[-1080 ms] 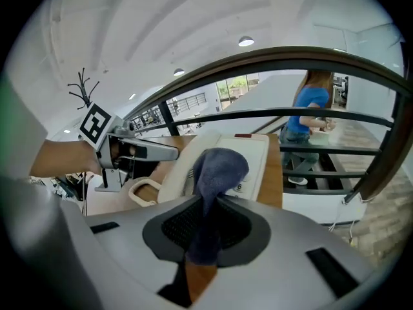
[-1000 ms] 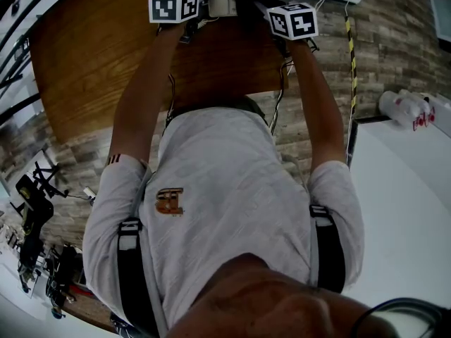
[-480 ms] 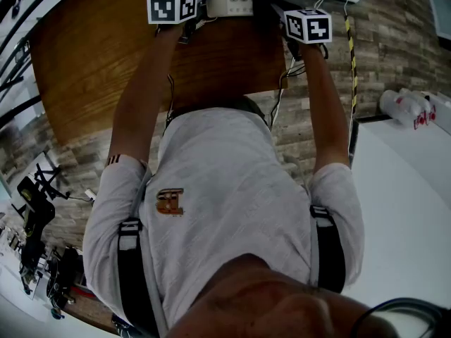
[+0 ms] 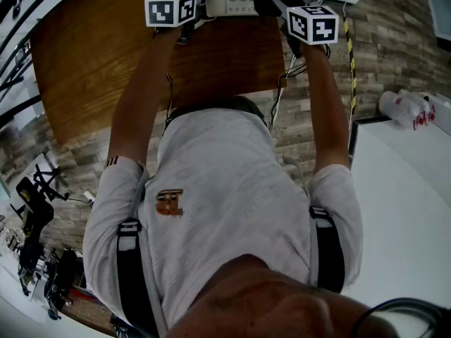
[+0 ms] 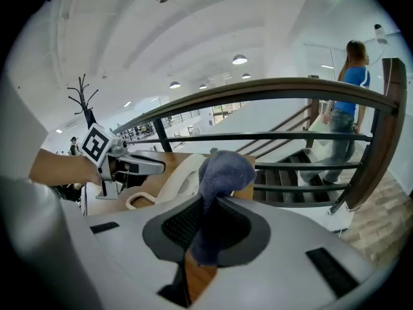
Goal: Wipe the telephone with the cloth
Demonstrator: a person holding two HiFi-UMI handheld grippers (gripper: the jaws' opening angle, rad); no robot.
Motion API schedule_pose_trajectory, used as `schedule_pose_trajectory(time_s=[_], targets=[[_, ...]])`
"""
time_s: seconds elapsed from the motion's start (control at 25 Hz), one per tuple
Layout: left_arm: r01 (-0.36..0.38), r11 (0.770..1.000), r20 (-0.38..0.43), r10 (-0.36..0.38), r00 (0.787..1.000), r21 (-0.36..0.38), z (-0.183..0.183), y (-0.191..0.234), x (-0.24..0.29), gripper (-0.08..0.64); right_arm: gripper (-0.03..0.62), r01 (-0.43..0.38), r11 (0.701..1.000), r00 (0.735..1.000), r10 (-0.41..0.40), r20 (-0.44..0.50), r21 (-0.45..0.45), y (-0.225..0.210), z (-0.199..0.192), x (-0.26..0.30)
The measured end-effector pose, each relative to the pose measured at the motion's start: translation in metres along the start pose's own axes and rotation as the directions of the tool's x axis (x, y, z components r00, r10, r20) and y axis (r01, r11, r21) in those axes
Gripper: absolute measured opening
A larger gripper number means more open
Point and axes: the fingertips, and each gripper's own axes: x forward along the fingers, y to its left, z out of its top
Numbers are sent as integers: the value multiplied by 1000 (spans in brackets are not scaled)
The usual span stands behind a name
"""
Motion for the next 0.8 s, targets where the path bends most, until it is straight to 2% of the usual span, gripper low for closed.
schedule_pose_trajectory(time_s=[0.24, 0.44, 0.56, 0.68, 0.8], targets=[[34, 999, 113, -38, 993, 42, 32, -24, -29, 109, 72, -42, 999, 993, 45, 111, -27, 32, 39, -11], [58, 996, 200, -69, 977, 61, 48, -35, -69, 96, 72, -92, 995, 969, 99, 224, -43, 77, 67, -25], [85, 994, 263, -100, 960, 67, 57, -43, -94, 81, 72, -126, 991, 944, 136, 301, -55, 102, 81, -36], [110, 991, 337, -129, 933, 76, 71, -52, -118, 69, 72, -154, 985, 914, 173, 366, -81, 124, 95, -46], [108, 985, 399, -153, 904, 134, 85, -66, -139, 50, 72, -169, 979, 879, 202, 431, -113, 141, 105, -61]])
